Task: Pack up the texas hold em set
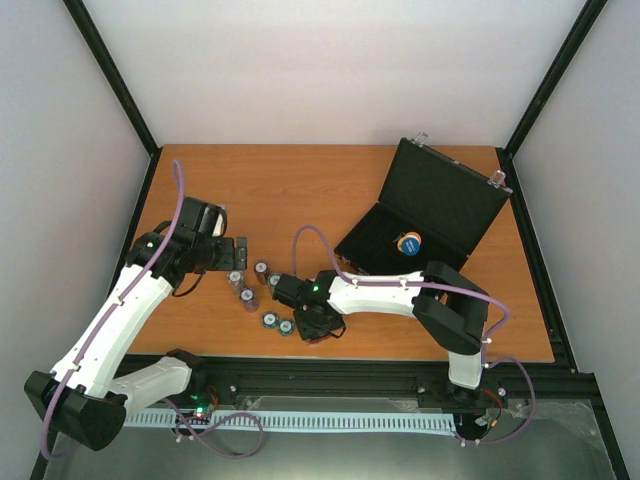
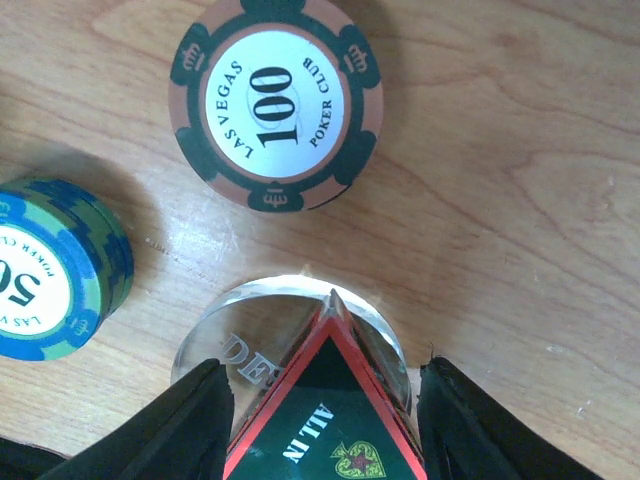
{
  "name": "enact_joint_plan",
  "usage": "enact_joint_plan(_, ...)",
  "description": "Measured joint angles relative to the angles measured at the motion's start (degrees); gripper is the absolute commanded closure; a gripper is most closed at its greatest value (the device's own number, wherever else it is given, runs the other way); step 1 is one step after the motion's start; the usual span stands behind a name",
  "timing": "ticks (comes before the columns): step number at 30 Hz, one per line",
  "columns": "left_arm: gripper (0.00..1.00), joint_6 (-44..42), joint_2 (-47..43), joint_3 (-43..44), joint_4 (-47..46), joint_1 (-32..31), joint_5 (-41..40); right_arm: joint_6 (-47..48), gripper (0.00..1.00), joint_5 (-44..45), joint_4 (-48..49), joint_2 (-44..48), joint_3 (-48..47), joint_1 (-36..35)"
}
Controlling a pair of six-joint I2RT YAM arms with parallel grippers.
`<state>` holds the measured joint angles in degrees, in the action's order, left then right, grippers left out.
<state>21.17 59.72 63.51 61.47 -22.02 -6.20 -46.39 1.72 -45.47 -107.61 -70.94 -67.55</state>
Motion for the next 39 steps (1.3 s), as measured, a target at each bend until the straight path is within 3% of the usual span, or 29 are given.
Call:
enact_joint_plan(8, 0.0, 0.0, 0.0, 0.0, 0.0, 0.0, 0.0, 0.0, 0.47, 1.3, -1.6, 0.4, 0.1, 0.0)
enact_joint_plan(12, 0.0, 0.0, -0.3, 0.0, 0.0, 0.0, 0.0, 0.2, 0.2, 2.4, -3.2, 0.6, 0.1, 0.0)
enact_joint_plan(14, 0.0, 0.0, -0.6, 0.0, 0.0, 0.0, 0.0, -0.1, 0.02, 2.6, -4.0, 0.8, 0.1, 0.0)
enact_joint_plan(15, 0.0, 0.0, -0.7, 0.0, 0.0, 0.0, 0.0, -0.2, 0.0, 2.7, -4.3, 0.9, 0.2, 0.0)
enact_joint_plan(18, 0.0, 0.0, -1.0, 0.0, 0.0, 0.0, 0.0, 0.2, 0.0, 3.0, -5.6, 1.9, 0.3, 0.0)
enact_joint_plan(24, 0.0, 0.0, -1.1, 0.0, 0.0, 0.0, 0.0, -0.3, 0.16, 1.7, -6.2, 3.5, 1.0, 0.0)
enact_joint_plan(39, 0.0, 0.0, -1.2, 0.0, 0.0, 0.0, 0.0, -2.8, 0.16, -1.2, -4.1, 3.1, 3.0, -1.3)
